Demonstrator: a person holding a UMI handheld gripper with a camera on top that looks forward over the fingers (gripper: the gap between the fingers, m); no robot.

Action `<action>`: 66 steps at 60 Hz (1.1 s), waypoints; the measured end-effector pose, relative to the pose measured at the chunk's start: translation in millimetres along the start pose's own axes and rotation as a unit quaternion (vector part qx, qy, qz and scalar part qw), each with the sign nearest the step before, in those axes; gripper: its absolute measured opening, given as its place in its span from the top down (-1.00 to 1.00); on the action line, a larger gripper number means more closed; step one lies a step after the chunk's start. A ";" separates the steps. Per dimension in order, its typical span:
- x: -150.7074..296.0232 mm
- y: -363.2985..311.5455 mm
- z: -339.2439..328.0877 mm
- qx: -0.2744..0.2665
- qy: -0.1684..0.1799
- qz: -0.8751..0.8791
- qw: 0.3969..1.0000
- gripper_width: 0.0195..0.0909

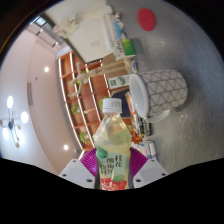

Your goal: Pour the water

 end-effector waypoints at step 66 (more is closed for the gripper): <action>257.1 -61.0 -54.3 -0.366 0.121 -0.732 0.561 0.46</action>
Point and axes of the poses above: the point between the fingertips, and its own axes, seen from behind it with the camera up: y to the right, x up, z forward, the way the camera looks, the point moved 7 cm from there along -z, backward, against the way the camera looks, and after that the axes turned 9 degrees about -y, right-handed, at the moved point
